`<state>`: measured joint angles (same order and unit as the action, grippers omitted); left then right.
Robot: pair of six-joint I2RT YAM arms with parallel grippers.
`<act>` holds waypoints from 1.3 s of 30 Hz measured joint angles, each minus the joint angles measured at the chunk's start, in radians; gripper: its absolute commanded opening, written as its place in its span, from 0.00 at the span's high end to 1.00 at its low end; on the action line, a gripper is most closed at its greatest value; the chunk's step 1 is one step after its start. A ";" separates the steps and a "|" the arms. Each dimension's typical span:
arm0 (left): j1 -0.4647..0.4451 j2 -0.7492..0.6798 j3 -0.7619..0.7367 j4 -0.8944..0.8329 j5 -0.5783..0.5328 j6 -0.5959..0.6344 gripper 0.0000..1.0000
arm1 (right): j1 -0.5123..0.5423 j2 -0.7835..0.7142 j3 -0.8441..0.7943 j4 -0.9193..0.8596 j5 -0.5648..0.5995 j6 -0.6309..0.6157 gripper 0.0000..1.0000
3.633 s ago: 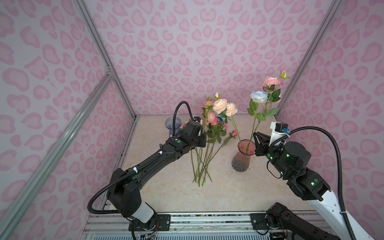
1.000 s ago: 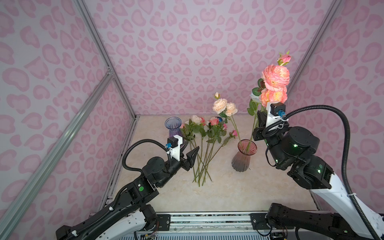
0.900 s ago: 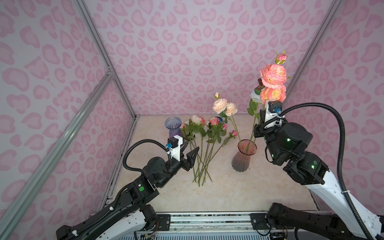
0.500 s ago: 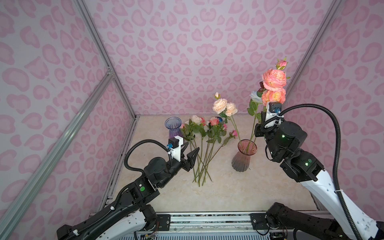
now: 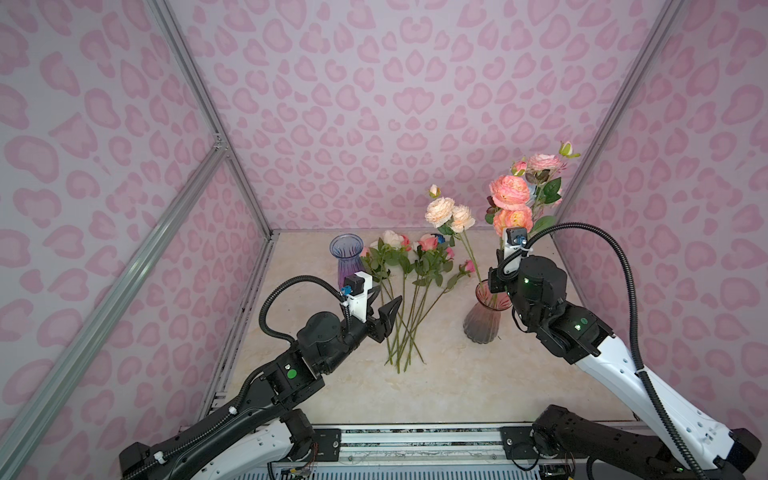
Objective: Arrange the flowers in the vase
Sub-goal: 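Lower the pink rose stem into the pink vase with the right gripper, then open the right gripper while the left gripper reaches down to the bunch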
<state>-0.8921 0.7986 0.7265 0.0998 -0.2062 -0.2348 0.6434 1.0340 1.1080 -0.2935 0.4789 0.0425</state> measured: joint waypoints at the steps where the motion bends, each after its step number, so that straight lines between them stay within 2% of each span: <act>1: 0.000 0.003 -0.001 0.000 0.000 0.000 0.37 | 0.000 0.003 -0.008 0.000 0.000 0.004 0.93; 7: 0.000 0.027 -0.006 0.000 0.000 -0.008 0.37 | -0.009 0.012 -0.048 -0.019 0.009 0.034 0.81; 9: 0.001 0.036 -0.006 0.000 0.000 -0.008 0.37 | -0.011 0.015 -0.048 -0.035 0.026 0.050 0.73; 11: 0.001 0.043 -0.006 0.000 0.000 -0.012 0.37 | -0.015 0.012 -0.048 -0.045 0.036 0.052 0.71; 19: 0.001 0.076 -0.006 0.000 -0.006 -0.019 0.37 | -0.017 -0.056 -0.046 -0.070 0.047 0.082 0.70; 24: 0.016 0.130 -0.006 0.001 -0.069 -0.043 0.38 | -0.005 -0.125 -0.025 -0.080 0.024 0.108 0.71; 27: 0.051 0.208 0.023 -0.037 -0.120 -0.088 0.39 | 0.006 -0.160 -0.010 -0.087 0.012 0.123 0.74; 30: 0.121 0.323 0.087 -0.102 -0.142 -0.157 0.45 | 0.011 -0.196 -0.001 -0.100 -0.003 0.135 0.77; 34: 0.193 0.518 0.182 -0.198 -0.134 -0.237 0.57 | 0.015 -0.232 -0.003 -0.097 -0.031 0.158 0.79; 39: 0.206 0.741 0.296 -0.303 -0.096 -0.275 0.63 | 0.015 -0.238 -0.048 -0.094 -0.053 0.175 0.79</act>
<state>-0.6865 1.5398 1.0229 -0.2035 -0.3019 -0.5102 0.6582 0.7959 1.0595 -0.3878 0.4263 0.2176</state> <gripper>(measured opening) 0.372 0.205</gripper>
